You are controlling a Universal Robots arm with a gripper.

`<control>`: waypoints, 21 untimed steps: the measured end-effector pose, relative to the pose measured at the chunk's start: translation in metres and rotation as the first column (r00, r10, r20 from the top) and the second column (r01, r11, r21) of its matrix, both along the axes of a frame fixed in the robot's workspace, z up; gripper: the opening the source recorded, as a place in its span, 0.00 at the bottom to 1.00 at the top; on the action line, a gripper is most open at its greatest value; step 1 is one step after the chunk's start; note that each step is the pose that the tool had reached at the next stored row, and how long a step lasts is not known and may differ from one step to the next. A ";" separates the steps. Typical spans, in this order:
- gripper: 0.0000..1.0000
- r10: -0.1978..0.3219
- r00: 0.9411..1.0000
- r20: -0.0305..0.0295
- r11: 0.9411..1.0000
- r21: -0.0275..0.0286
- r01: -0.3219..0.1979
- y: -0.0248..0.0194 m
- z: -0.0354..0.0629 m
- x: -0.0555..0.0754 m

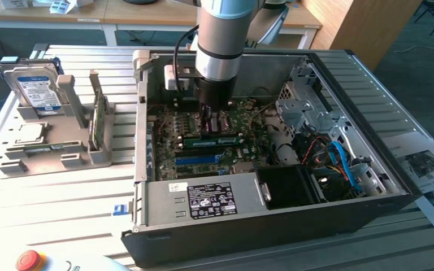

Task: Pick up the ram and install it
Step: 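Press down the ram until it locks into place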

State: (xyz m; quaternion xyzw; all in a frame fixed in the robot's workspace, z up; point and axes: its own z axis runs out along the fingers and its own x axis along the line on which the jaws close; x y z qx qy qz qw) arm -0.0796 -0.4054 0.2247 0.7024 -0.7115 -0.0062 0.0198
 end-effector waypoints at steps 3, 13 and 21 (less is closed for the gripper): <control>0.10 0.000 1.000 0.000 1.000 0.000 0.000 0.0000 -0.0003 0.000; 0.10 0.000 1.000 0.000 1.000 0.000 0.000 -0.0002 -0.0012 0.000; 0.10 0.000 1.000 0.000 1.000 0.000 0.000 -0.0002 -0.0020 0.000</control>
